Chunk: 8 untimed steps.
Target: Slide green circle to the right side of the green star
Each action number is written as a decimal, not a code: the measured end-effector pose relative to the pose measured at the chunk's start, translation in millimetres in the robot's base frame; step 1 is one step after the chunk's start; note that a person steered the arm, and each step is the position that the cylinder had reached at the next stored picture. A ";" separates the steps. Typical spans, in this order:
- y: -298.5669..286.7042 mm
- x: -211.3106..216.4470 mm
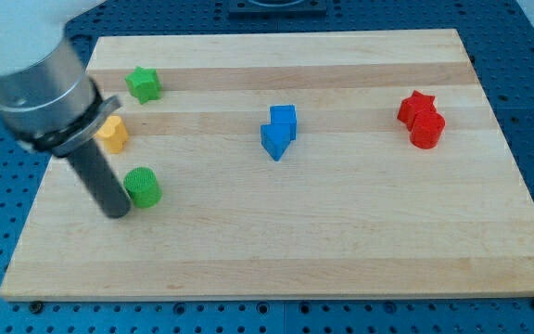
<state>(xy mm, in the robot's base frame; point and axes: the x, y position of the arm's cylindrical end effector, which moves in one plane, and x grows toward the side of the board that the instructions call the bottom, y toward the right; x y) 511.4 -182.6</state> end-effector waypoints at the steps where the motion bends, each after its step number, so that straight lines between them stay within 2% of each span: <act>1: 25.8 -29.3; 2: 20.2 -22.0; 3: 18.4 3.4; 4: 48.6 -12.5; 6: 64.3 -116.6; 7: 66.5 -109.3; 8: 62.3 -126.6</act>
